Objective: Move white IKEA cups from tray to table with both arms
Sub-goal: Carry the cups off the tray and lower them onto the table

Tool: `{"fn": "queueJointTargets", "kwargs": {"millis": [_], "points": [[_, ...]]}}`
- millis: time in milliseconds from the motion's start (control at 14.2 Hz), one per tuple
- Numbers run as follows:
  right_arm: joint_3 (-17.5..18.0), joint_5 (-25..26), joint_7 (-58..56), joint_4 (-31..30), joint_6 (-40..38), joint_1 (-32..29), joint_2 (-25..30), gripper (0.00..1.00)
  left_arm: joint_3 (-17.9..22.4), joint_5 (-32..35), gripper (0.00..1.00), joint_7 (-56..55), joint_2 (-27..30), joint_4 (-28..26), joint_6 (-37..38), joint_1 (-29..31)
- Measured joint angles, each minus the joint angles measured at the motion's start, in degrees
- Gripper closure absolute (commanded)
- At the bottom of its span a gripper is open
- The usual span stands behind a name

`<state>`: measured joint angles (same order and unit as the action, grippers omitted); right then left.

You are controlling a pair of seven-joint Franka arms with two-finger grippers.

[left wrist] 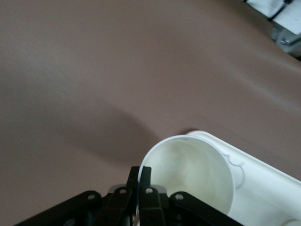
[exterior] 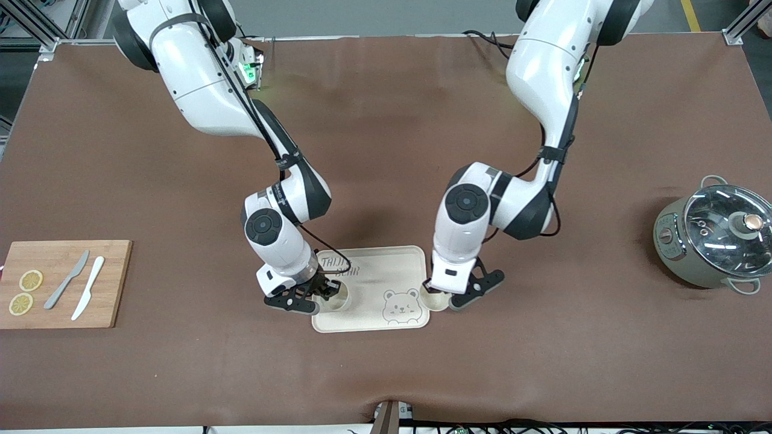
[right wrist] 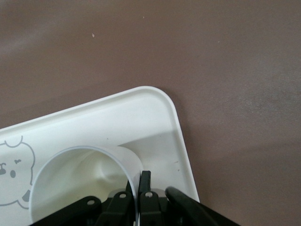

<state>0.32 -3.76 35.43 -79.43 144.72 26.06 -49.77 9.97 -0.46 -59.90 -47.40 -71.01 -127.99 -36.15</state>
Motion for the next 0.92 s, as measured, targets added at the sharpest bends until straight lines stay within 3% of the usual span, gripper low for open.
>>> {"fn": "queueJointTargets", "kwargs": {"millis": [282, 635, 918], "points": [[0.0, 0.0, 0.0, 1.0, -1.4, 0.4, 0.1, 1.00, 0.0, 0.0, 1.00, 5.8, 1.8, 0.0, 3.4, 4.5], [-1.0, 0.0, -1.2, 6.1, -18.2, 0.1, 5.7, 1.00, -0.1, 0.0, 1.00, 12.5, 2.4, -0.4, 5.5, 9.6], [-1.3, -0.1, -12.2, 6.4, -29.3, -6.3, 13.7, 1.00, -0.2, 0.0, 1.00, 17.4, 2.4, -1.8, 5.6, 13.4]]}}
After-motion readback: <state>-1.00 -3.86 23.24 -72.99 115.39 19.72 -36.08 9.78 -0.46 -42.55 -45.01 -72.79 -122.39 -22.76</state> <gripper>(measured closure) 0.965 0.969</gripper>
